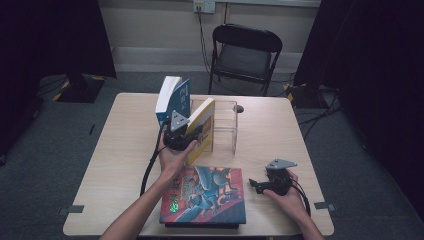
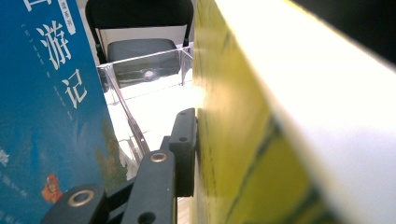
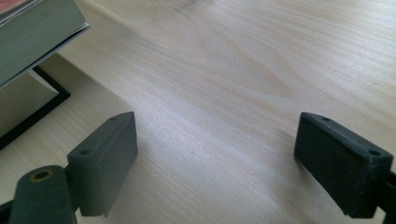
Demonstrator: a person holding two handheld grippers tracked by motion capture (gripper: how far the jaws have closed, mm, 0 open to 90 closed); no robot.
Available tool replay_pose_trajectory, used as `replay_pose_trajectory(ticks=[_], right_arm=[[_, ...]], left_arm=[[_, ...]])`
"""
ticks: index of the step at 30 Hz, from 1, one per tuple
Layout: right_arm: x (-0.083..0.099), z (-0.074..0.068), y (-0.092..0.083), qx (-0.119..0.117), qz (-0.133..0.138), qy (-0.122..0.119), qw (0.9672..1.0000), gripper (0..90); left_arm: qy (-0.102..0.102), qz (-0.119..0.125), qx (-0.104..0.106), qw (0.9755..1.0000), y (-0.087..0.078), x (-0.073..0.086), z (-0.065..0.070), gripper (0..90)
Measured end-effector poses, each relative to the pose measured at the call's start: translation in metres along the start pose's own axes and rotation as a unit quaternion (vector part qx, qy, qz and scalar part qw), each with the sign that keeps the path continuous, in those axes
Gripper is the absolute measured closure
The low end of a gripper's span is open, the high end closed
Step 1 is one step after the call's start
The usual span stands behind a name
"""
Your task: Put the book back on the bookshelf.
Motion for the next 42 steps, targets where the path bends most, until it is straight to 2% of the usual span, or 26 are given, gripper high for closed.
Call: replay_pose_trajectory(ticks=[2, 6, 8, 11, 14, 21, 23, 31, 35, 36, 38, 40, 42], right_arm=[[0.000, 0.000, 0.000, 0.000, 0.000, 0.000, 1.0000, 13.3], [0.000, 0.000, 0.000, 0.001, 0.000, 0.001, 1.0000, 13.3], [0.000, 0.000, 0.000, 0.001, 0.000, 0.001, 1.0000, 13.3], [0.000, 0.000, 0.000, 0.001, 0.000, 0.001, 1.0000, 13.3], [0.000, 0.000, 0.000, 0.001, 0.000, 0.001, 1.0000, 13.3], [-0.002, -0.001, 0.001, 0.002, 0.001, 0.002, 1.0000, 13.3], [-0.002, -0.001, 0.001, 0.002, 0.001, 0.002, 1.0000, 13.3], [-0.002, -0.001, 0.001, 0.001, 0.001, 0.002, 1.0000, 13.3], [-0.002, -0.001, 0.001, 0.001, 0.001, 0.001, 1.0000, 13.3], [-0.002, -0.001, 0.001, 0.001, 0.001, 0.001, 1.0000, 13.3], [-0.002, -0.001, 0.001, 0.001, 0.001, 0.001, 1.0000, 13.3], [-0.002, -0.001, 0.001, 0.001, 0.001, 0.001, 1.0000, 13.3], [-0.002, -0.001, 0.001, 0.001, 0.001, 0.001, 1.0000, 13.3]], left_arm=[[-0.011, 0.000, 0.008, 0.9999, -0.001, 0.000, 0.002, 61.6], [-0.004, -0.003, 0.013, 0.9999, -0.005, 0.001, 0.005, 58.5], [-0.012, -0.001, 0.024, 0.9996, -0.009, 0.000, 0.004, 56.4], [-0.008, -0.002, 0.028, 0.9996, -0.013, -0.001, 0.002, 55.8], [-0.020, 0.003, 0.032, 0.9993, -0.017, -0.002, -0.001, 55.8], [-0.013, 0.003, 0.040, 0.9991, -0.029, -0.006, -0.001, 54.2], [-0.010, -0.007, 0.043, 0.9990, -0.032, -0.008, -0.002, 54.4], [-0.002, -0.029, 0.025, 0.9993, -0.045, -0.021, -0.005, 53.6], [0.004, -0.056, 0.026, 0.9981, -0.048, -0.024, -0.008, 56.2], [-0.001, -0.064, 0.030, 0.9975, -0.048, -0.023, -0.009, 59.1], [-0.003, -0.071, 0.026, 0.9971, -0.050, -0.024, -0.011, 59.8], [-0.014, -0.081, 0.028, 0.9962, -0.052, -0.026, -0.013, 60.9], [-0.012, -0.094, 0.030, 0.9951, -0.052, -0.027, -0.015, 60.2]])
Point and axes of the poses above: each handheld gripper's, and its own axes: y roughly forward along the jaws, x roughly out of its underside, z roughly to its right, the point moved 6 cm from there along y, roughly forward along the jaws, and after that the axes turned 12 degrees about -z, right-handed, at the moved point
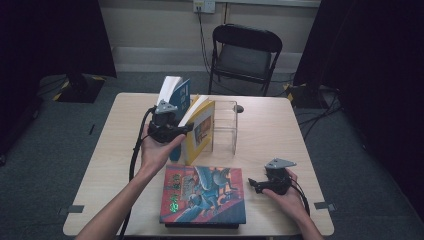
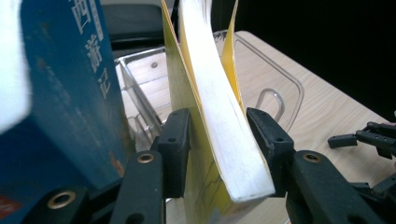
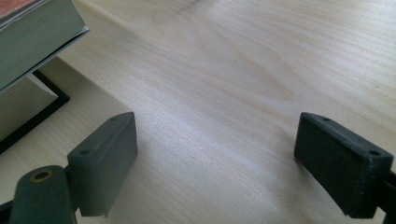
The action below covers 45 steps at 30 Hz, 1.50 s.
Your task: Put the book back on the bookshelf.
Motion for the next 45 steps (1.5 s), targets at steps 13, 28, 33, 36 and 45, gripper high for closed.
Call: replay_pose_trajectory(ticks=[13, 28, 33, 36, 45], right_arm=[[0.000, 0.000, 0.000, 0.000, 0.000, 0.000, 1.0000, 13.3], [0.000, 0.000, 0.000, 0.000, 0.000, 0.000, 1.0000, 13.3], [0.000, 0.000, 0.000, 0.000, 0.000, 0.000, 1.0000, 13.3], [0.000, 0.000, 0.000, -0.001, 0.000, 0.000, 1.0000, 13.3], [0.000, 0.000, 0.000, -0.001, 0.000, -0.001, 1.0000, 13.3]], left_arm=[[-0.011, -0.058, -0.022, 0.9980, 0.005, -0.019, 0.005, 61.3], [-0.011, -0.166, -0.025, 0.9857, 0.018, -0.034, 0.009, 50.0], [-0.019, -0.187, -0.029, 0.9817, 0.017, -0.043, 0.005, 52.8], [-0.019, -0.209, -0.021, 0.9776, 0.018, -0.049, 0.004, 56.6], [-0.036, -0.258, -0.040, 0.9646, 0.036, -0.049, 0.004, 57.9]])
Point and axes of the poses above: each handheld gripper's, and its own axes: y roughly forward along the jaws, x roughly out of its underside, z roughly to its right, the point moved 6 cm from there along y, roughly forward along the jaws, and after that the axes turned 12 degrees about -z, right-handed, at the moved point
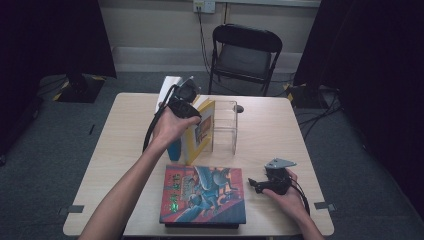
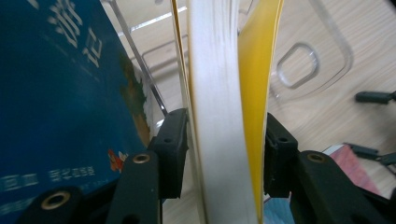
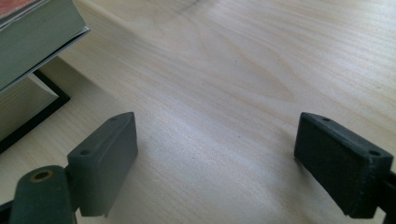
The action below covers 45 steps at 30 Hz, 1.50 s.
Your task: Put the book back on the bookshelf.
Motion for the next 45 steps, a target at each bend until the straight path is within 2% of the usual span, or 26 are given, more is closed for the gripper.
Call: replay_pose_trajectory(ticks=[3, 5, 9, 11, 12, 13, 15, 16, 21, 23, 24, 28, 31, 35, 36, 38, 40, 45], right_arm=[[0.000, 0.000, 0.000, 0.000, 0.000, 0.000, 1.0000, 13.3], [0.000, 0.000, 0.000, 0.000, 0.000, 0.000, 1.0000, 13.3], [0.000, 0.000, 0.000, -0.001, 0.000, -0.001, 1.0000, 13.3], [0.000, 0.000, 0.000, 0.000, 0.000, -0.001, 1.0000, 13.3], [0.000, 0.000, 0.000, -0.001, 0.000, -0.001, 1.0000, 13.3], [0.000, 0.000, 0.000, -0.001, 0.000, -0.001, 1.0000, 13.3], [0.000, 0.000, 0.000, -0.001, 0.000, -0.001, 1.0000, 13.3], [0.000, 0.000, 0.000, -0.001, 0.000, -0.001, 1.0000, 13.3], [0.000, 0.000, 0.000, -0.001, 0.000, -0.002, 1.0000, 13.3], [0.000, 0.000, 0.000, -0.001, 0.000, -0.001, 1.0000, 13.3], [0.000, 0.000, 0.000, -0.001, 0.000, -0.002, 1.0000, 13.3], [0.000, 0.000, 0.000, -0.001, 0.000, -0.002, 1.0000, 13.3], [0.000, 0.000, 0.000, -0.001, 0.000, -0.001, 1.0000, 13.3], [0.000, 0.000, 0.000, -0.001, 0.000, -0.002, 1.0000, 13.3], [0.000, 0.000, 0.000, -0.001, 0.000, -0.002, 1.0000, 13.3], [0.000, 0.000, 0.000, -0.001, 0.000, -0.002, 1.0000, 13.3], [0.000, 0.000, 0.000, -0.001, 0.000, -0.002, 1.0000, 13.3], [0.000, 0.000, 0.000, -0.002, 0.000, -0.002, 1.0000, 13.3]], left_arm=[[0.006, -0.007, -0.013, 0.9999, 0.005, -0.002, 0.001, 60.8], [0.008, -0.014, -0.004, 0.9999, 0.008, -0.003, 0.001, 63.2], [0.014, -0.014, -0.003, 0.9998, 0.008, -0.006, 0.001, 67.5], [0.017, -0.019, -0.017, 0.9995, 0.007, -0.007, 0.000, 73.0], [0.011, -0.018, -0.021, 0.9996, 0.008, -0.008, 0.001, 74.7], [0.014, -0.018, -0.021, 0.9995, 0.007, -0.009, -0.001, 75.2], [0.004, -0.015, -0.013, 0.9998, 0.007, -0.010, -0.002, 75.4], [0.006, -0.016, -0.013, 0.9998, 0.007, -0.011, -0.004, 75.4], [-0.023, -0.009, -0.017, 0.9996, 0.010, -0.023, -0.010, 75.5], [-0.021, -0.006, -0.023, 0.9995, 0.012, -0.030, -0.010, 75.5], [-0.026, -0.006, -0.020, 0.9994, 0.013, -0.033, -0.010, 75.5], [-0.022, -0.010, -0.020, 0.9995, 0.015, -0.043, -0.012, 75.5], [-0.033, -0.007, -0.016, 0.9993, 0.017, -0.049, -0.016, 75.5], [-0.039, 0.002, -0.020, 0.9990, 0.018, -0.053, -0.016, 75.5], [-0.033, 0.005, -0.023, 0.9992, 0.019, -0.054, -0.017, 75.5], [-0.035, 0.002, -0.024, 0.9991, 0.019, -0.056, -0.016, 75.5], [-0.049, -0.001, -0.023, 0.9985, 0.019, -0.059, -0.017, 75.5], [-0.041, -0.005, -0.021, 0.9989, 0.020, -0.059, -0.016, 75.3]])
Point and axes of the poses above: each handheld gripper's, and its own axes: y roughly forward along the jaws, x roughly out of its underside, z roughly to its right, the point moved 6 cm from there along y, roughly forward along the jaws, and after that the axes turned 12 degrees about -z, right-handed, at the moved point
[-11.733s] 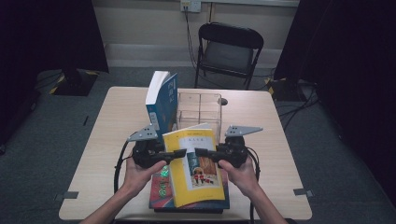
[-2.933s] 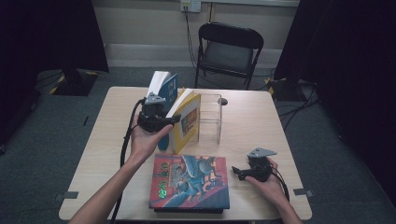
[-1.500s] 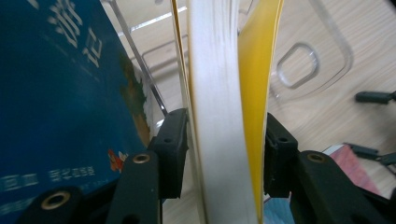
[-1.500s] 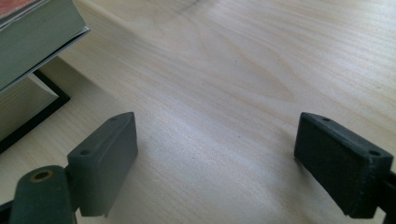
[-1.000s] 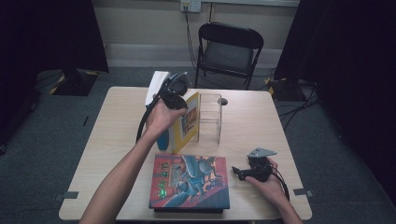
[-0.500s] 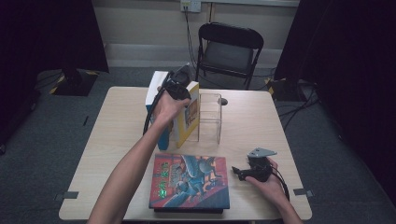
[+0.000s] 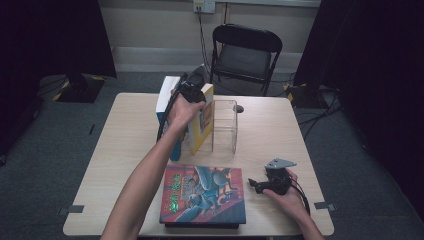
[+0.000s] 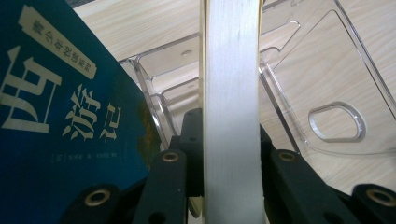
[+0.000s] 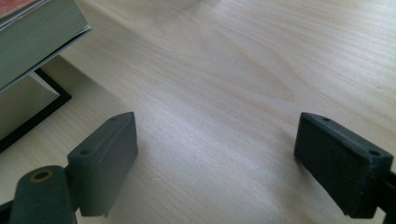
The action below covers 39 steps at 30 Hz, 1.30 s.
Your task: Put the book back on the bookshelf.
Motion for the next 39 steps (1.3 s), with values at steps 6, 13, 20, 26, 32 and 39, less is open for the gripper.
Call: replay_pose_trajectory(ticks=[6, 13, 20, 26, 32, 39], right_arm=[[0.000, 0.000, 0.000, 0.000, 0.001, 0.000, 1.0000, 13.3], [0.000, 0.000, 0.000, 0.000, 0.000, 0.000, 1.0000, 13.3], [0.000, 0.000, 0.000, 0.000, 0.001, 0.000, 1.0000, 13.3], [0.000, 0.000, 0.000, 0.000, 0.000, 0.000, 1.0000, 13.3], [0.000, 0.000, 0.000, 0.000, 0.001, -0.001, 1.0000, 13.3], [0.000, 0.000, 0.000, 0.000, 0.000, -0.001, 1.0000, 13.3]], left_arm=[[0.015, 0.000, 0.003, 0.9999, 0.001, 0.000, 0.001, 73.7], [0.017, 0.003, 0.005, 0.9998, -0.004, 0.006, 0.001, 69.1], [0.014, 0.011, 0.007, 0.9998, -0.004, 0.010, 0.002, 67.1], [0.028, 0.022, 0.003, 0.9994, -0.004, 0.017, 0.001, 67.1], [0.037, 0.046, -0.005, 0.9982, -0.007, 0.024, 0.007, 65.3], [0.040, 0.066, -0.013, 0.9969, -0.008, 0.028, 0.013, 63.9]])
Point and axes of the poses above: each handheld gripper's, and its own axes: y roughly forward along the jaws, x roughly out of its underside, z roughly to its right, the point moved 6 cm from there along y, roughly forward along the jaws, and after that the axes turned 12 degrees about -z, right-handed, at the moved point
